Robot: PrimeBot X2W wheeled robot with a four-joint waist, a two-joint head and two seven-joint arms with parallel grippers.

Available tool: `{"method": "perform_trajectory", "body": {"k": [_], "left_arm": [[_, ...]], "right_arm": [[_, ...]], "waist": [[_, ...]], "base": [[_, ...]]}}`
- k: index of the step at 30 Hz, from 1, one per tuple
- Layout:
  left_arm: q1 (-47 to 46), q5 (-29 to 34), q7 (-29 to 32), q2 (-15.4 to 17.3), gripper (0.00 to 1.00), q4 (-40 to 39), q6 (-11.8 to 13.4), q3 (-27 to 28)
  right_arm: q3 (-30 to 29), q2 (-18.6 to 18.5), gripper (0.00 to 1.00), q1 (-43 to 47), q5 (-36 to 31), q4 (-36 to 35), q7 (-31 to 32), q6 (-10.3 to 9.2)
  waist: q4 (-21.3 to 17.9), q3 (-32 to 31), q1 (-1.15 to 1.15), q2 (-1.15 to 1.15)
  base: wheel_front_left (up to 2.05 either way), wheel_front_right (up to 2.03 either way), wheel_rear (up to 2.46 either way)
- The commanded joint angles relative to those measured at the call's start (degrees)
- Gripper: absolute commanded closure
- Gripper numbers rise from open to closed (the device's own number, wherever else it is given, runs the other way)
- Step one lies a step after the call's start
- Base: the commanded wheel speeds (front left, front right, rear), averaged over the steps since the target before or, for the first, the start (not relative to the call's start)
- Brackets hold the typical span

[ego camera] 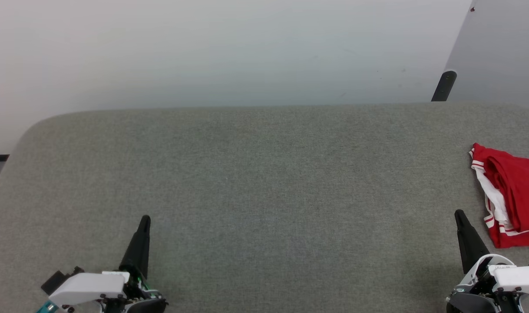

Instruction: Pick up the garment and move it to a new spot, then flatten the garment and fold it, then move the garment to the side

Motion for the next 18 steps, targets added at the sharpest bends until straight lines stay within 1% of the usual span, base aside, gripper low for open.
{"method": "perform_trajectory", "body": {"k": [1, 18], "left_arm": [[-0.55, -0.21, 0.06, 0.01, 1.0, 0.05, -0.02, 0.14], [-0.55, -0.21, 0.05, 0.01, 1.0, 0.05, -0.02, 0.13]], "right_arm": [[0.19, 0.15, 1.0, -0.15, 0.24, 0.01, 0.08, 0.0], [0.18, 0.15, 1.0, -0.15, 0.24, 0.01, 0.07, 0.0]], "waist": [[0.0, 0.0, 0.0, 0.0], [0.0, 0.0, 0.0, 0.0]], "base": [[0.0, 0.0, 0.0], [0.0, 0.0, 0.0]]}}
